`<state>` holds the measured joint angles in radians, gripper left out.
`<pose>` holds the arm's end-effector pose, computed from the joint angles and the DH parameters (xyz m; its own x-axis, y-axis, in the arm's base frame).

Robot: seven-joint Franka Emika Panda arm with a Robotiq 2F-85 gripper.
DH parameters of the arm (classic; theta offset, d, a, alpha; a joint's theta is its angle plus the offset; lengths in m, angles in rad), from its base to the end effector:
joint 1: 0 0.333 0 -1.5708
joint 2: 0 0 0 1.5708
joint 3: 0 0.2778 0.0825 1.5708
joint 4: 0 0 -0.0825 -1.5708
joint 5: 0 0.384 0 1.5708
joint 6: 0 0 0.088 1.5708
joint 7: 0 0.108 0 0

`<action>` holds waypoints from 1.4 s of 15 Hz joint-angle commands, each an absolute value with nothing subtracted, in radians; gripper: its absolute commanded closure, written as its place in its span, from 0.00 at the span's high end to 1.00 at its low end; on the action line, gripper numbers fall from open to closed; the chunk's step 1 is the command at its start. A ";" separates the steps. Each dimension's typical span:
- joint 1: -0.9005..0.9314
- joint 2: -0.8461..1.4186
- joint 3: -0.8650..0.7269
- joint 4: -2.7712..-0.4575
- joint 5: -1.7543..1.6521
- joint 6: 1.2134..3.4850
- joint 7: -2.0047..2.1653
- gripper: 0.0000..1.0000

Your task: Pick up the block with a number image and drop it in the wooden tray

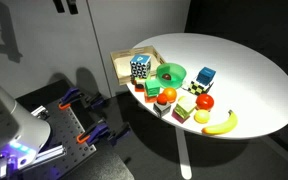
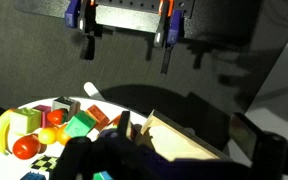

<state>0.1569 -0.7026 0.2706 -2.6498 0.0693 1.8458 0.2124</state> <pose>0.3192 0.1425 0.4092 0.9895 0.1134 -0.0893 0.1245 -0.9835 0.1311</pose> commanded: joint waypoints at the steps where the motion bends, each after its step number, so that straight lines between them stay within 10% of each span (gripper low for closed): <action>1: 0.167 -0.700 0.262 -2.648 0.063 1.845 0.218 1.00; 21: 0.160 -0.689 0.256 -2.634 0.062 1.851 0.217 1.00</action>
<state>0.1569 -0.7016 0.2701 -2.6497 0.0693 1.8469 0.2124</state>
